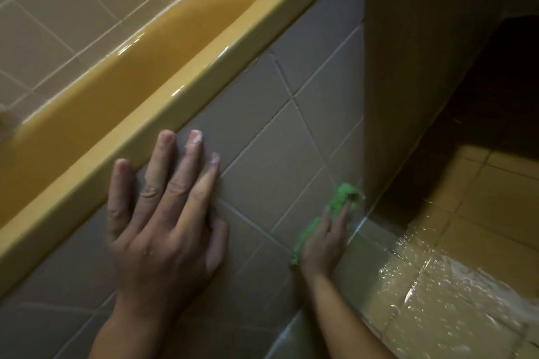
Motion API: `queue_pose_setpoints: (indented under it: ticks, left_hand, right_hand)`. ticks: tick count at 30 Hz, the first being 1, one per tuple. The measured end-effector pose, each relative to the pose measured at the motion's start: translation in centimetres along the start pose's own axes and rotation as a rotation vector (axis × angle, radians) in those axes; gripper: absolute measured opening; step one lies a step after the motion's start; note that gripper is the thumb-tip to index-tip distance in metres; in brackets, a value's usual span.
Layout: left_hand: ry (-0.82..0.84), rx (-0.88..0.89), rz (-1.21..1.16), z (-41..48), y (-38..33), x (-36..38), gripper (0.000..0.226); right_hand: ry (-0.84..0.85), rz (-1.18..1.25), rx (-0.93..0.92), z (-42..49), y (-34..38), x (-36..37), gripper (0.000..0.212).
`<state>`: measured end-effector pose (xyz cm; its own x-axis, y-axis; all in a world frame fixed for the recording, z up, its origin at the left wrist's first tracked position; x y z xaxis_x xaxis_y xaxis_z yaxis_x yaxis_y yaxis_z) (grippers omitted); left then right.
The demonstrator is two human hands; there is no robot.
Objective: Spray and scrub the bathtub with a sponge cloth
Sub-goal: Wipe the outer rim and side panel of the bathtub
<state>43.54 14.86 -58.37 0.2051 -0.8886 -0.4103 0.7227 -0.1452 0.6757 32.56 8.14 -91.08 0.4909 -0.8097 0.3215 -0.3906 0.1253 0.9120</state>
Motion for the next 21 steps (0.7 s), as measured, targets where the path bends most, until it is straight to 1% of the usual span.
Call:
queue_pose_setpoints:
  ticks: [2,3,4,5,6,7,8,9,11,13,15,16,17,18,19,21]
  left_hand:
    - [0.001,0.013,0.005,-0.3,0.7,-0.2,0.052]
    - [0.006,0.019,0.008,-0.6,1.0,-0.4,0.052]
    - [0.008,0.017,0.012,-0.9,1.4,-0.6,0.053]
    - [0.003,0.010,0.015,-1.3,1.7,-0.8,0.053]
    - [-0.003,0.003,0.011,-1.5,1.9,-1.0,0.053]
    - [-0.014,-0.007,0.012,-1.6,2.1,-1.1,0.053]
    - [-0.028,-0.024,0.015,-1.7,2.3,-1.3,0.054]
    - [-0.042,-0.046,0.011,-1.6,2.6,-1.4,0.054]
    - [-0.074,-0.096,-0.003,-1.4,2.8,-1.5,0.053]
    - [-0.104,-0.137,-0.013,-1.4,2.8,-1.7,0.051]
    - [-0.126,-0.175,-0.036,-1.4,2.9,-1.8,0.049]
    - [-0.133,-0.186,-0.040,-1.3,3.0,-1.8,0.049]
    - [-0.136,-0.195,-0.041,-1.2,3.0,-1.8,0.049]
    - [-0.138,-0.201,-0.042,-1.1,3.0,-1.9,0.049]
    - [-0.143,-0.205,-0.044,-1.0,3.0,-1.9,0.048]
    - [-0.145,-0.196,-0.047,-0.7,2.8,-1.9,0.046]
  right_hand:
    - [-0.086,0.062,0.373,0.6,-5.3,-2.1,0.058]
    - [-0.134,0.101,0.496,0.5,-6.6,-2.5,0.056]
    - [-0.171,0.137,0.561,0.2,-6.8,-2.5,0.056]
    - [-0.184,0.141,0.561,-0.1,-5.8,-1.9,0.055]
    - [-0.197,0.120,0.504,-0.4,-3.7,-1.2,0.055]
    - [-0.191,0.094,0.381,-1.1,-0.6,-0.1,0.054]
    - [-0.164,0.083,0.194,-2.1,3.4,1.3,0.054]
    - [-0.122,0.079,-0.040,-3.6,8.2,2.8,0.055]
    - [0.011,0.061,-0.471,-7.6,17.6,5.9,0.054]
    - [0.201,0.032,-0.793,-11.1,23.8,8.5,0.051]
    - [0.329,0.004,-1.065,-12.6,26.9,9.2,0.046]
    - [0.364,-0.001,-1.155,-12.1,27.3,9.2,0.044]
    - [0.374,0.004,-1.195,-10.8,27.0,9.0,0.044]
    - [0.330,0.011,-1.165,-8.8,26.4,8.7,0.046]
    - [0.242,0.033,-1.046,-5.8,25.7,8.3,0.049]
    - [0.052,0.146,-0.643,0.6,23.5,7.1,0.053]
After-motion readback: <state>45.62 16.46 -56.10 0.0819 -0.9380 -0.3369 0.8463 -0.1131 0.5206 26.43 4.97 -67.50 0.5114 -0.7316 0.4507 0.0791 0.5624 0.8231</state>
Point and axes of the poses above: each hand's wrist, its own z-axis towards the middle knuckle, its own x-axis out of the palm, y = z × x, the point moved 8 cm from there along z, towards the middle knuckle, and after that the axes turned 12 degrees about z, right-handed, at the moved point
